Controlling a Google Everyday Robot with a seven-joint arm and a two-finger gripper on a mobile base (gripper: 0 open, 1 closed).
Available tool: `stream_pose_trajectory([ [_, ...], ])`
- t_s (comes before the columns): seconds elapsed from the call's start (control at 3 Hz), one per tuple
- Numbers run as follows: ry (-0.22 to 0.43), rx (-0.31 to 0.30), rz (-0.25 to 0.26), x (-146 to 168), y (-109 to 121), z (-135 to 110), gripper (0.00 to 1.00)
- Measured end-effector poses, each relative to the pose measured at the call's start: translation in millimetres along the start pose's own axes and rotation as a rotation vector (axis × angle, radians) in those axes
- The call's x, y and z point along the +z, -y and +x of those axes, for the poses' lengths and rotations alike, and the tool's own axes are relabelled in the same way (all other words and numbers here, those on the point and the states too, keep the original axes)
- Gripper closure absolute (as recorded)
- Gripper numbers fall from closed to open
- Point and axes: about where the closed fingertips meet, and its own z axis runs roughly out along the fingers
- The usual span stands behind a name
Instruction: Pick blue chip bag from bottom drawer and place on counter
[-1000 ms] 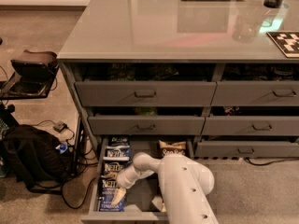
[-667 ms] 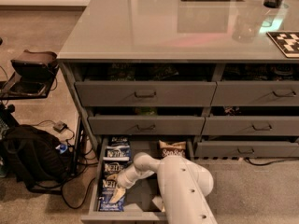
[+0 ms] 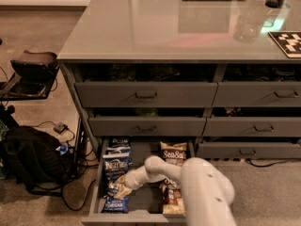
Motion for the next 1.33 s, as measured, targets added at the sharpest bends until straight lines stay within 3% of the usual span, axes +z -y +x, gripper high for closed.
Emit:
stream_pose_trajectory([
  [0.33, 0.096, -0.006, 0.084, -60, -5, -21, 1.00],
  [0.67, 0.206, 0.045, 0.089, -104, -5, -30, 1.00],
  [1.0, 0.308, 0.075, 0.138, -183, 33, -39, 1.00],
  [1.33, 0.385, 0.025, 0.103, -257, 35, -73, 1.00],
])
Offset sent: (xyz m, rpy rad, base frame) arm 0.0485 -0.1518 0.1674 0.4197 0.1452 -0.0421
